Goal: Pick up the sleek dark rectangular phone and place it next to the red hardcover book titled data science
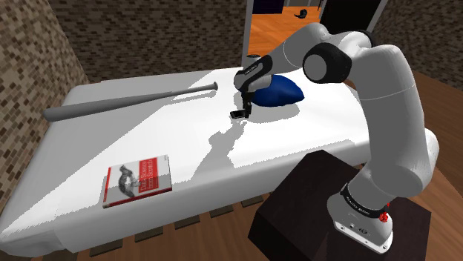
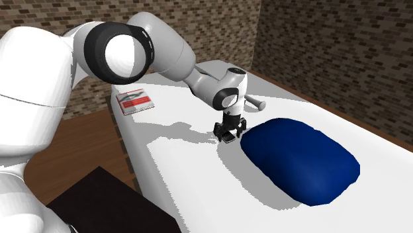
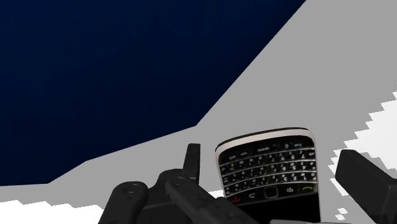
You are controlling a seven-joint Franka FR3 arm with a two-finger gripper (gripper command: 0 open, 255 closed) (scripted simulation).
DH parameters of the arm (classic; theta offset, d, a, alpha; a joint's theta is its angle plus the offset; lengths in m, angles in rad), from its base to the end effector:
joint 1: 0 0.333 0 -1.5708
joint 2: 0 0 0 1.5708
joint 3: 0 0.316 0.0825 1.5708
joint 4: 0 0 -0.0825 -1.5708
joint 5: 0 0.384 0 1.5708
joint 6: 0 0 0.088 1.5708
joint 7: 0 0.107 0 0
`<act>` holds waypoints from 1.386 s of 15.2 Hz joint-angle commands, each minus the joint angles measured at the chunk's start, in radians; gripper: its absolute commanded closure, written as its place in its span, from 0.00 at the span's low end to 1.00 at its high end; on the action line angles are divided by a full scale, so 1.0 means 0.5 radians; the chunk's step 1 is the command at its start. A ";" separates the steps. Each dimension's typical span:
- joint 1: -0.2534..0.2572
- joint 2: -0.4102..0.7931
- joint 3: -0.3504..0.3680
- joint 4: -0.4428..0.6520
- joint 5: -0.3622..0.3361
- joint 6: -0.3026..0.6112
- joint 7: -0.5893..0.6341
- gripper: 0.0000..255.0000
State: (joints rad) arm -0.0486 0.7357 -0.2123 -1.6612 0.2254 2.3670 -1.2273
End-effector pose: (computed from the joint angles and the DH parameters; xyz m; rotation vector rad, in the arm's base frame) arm 0.6625 -0.1580 0.1849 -2.8435 -1.2988 -0.0068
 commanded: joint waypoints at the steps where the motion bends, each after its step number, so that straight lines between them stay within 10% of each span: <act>1: -0.001 0.004 0.001 0.004 0.001 0.001 0.000 0.00; 5: -0.001 0.004 0.001 0.004 0.001 0.001 0.000 0.00; 6: -0.001 0.004 0.001 0.004 0.001 0.001 0.000 1.00; 21: 0.016 -0.109 -0.023 -0.010 -0.026 -0.097 0.017 1.00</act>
State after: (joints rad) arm -0.0426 0.6895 -0.2221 -1.6654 0.2144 2.3257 -1.2211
